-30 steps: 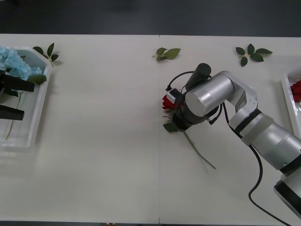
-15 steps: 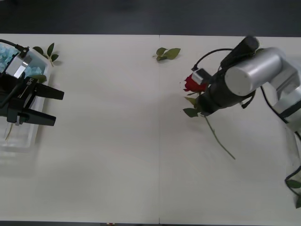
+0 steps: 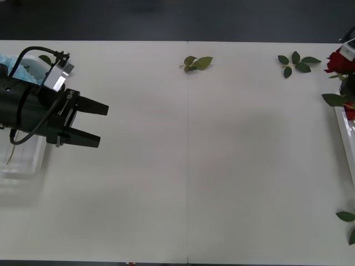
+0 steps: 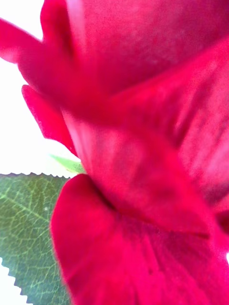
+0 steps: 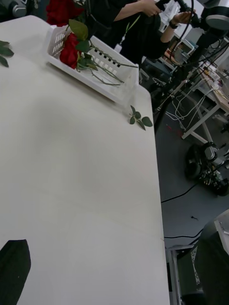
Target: Put the red flowers into the right box and the blue flowers into the left box
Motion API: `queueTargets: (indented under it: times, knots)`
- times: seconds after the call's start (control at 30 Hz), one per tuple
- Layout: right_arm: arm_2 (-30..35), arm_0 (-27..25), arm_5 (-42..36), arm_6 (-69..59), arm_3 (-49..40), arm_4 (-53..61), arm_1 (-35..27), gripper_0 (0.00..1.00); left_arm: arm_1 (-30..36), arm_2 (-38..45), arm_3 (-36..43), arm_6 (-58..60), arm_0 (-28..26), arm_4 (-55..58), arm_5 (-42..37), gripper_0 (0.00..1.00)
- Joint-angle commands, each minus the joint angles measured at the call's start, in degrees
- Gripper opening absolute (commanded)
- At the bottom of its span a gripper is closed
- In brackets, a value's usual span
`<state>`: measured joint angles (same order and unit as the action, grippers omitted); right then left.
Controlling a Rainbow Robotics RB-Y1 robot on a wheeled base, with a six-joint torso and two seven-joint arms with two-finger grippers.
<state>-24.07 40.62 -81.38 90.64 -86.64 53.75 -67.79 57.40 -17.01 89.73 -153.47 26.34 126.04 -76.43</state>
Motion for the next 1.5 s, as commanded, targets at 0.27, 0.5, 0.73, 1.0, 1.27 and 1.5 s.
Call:
queueTargets:
  times: [0.27,0.5,0.73,1.0,1.27,1.5]
  knots:
    - [-6.3,1.4,9.7,-0.3,10.2,-11.1,-4.8,0.00,-3.6,0.8,2.6,2.6,3.5,-4.0,-0.3,1.00]
    - [-9.8,1.4,20.9,-1.3,20.9,-16.7,-1.6,0.00,-3.6,1.2,2.4,2.7,3.1,-5.5,-0.2,1.00]
    - [-9.8,1.5,28.7,-2.0,31.6,-23.5,3.9,0.00,-3.6,1.2,2.4,2.7,3.1,-5.5,-0.2,1.00]
    - [-9.8,1.4,34.6,-2.5,39.0,-25.4,6.7,0.00,-3.6,1.2,2.4,2.7,3.1,-5.5,-0.2,1.00]
    - [-9.8,1.5,35.5,-1.9,40.4,-25.3,6.7,0.59,-3.6,1.2,2.4,2.7,3.1,-5.5,-0.2,1.00]
    - [-9.8,1.5,34.9,0.7,39.7,-20.5,6.6,0.92,-3.6,1.2,2.4,2.7,3.1,-5.5,-0.2,1.00]
